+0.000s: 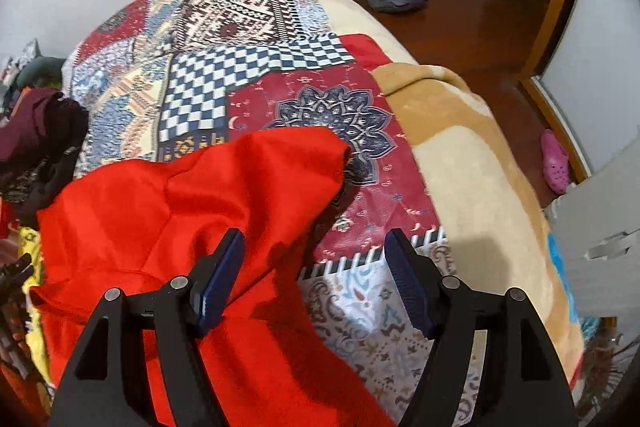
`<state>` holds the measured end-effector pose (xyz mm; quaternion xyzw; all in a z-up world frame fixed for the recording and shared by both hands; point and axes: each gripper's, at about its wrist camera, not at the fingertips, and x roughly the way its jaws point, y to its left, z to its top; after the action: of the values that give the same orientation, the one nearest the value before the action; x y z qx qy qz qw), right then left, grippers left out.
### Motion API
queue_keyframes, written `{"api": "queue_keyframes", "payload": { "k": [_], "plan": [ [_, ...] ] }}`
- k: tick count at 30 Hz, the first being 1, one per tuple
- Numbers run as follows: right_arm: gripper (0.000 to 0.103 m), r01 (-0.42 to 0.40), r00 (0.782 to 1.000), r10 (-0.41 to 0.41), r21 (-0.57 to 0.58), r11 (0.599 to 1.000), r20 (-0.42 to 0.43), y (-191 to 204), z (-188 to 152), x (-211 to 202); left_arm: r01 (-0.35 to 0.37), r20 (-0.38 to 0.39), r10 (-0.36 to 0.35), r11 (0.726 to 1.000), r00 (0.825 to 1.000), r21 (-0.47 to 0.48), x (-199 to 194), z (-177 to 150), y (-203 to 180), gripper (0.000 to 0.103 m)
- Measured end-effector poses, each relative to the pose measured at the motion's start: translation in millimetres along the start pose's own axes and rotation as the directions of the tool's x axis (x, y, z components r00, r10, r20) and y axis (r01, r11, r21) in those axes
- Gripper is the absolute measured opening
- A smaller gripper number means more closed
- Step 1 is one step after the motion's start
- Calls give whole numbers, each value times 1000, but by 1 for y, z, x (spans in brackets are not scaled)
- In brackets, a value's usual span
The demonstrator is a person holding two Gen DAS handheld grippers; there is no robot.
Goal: Fold large clothes
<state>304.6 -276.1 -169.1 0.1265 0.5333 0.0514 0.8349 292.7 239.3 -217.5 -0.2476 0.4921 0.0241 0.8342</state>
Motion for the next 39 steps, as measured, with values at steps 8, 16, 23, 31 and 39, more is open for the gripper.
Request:
{"api": "queue_keyframes", "payload": {
  "k": [8, 16, 23, 31, 39],
  "plan": [
    [69, -78, 993, 87, 113, 991, -77, -6, 5, 45, 119, -110, -139, 978, 984, -171, 57, 3, -2, 85],
    [68, -137, 989, 141, 108, 985, -36, 5, 15, 65, 177, -120, -194, 975, 974, -138, 81, 7, -21, 80],
    [18, -188, 980, 191, 59, 980, -54, 26, 16, 69, 152, -43, -156, 984, 987, -88, 63, 9, -34, 32],
    [11, -198, 977, 198, 1, 980, 78, 31, 20, 17, 4, 62, -14, 986, 998, 169, 18, 4, -87, 20],
    [9, -153, 964, 167, -84, 985, 205, 45, 46, -31, 11, 160, -70, 940, 985, 341, -17, 21, -158, 19]
  ]
}}
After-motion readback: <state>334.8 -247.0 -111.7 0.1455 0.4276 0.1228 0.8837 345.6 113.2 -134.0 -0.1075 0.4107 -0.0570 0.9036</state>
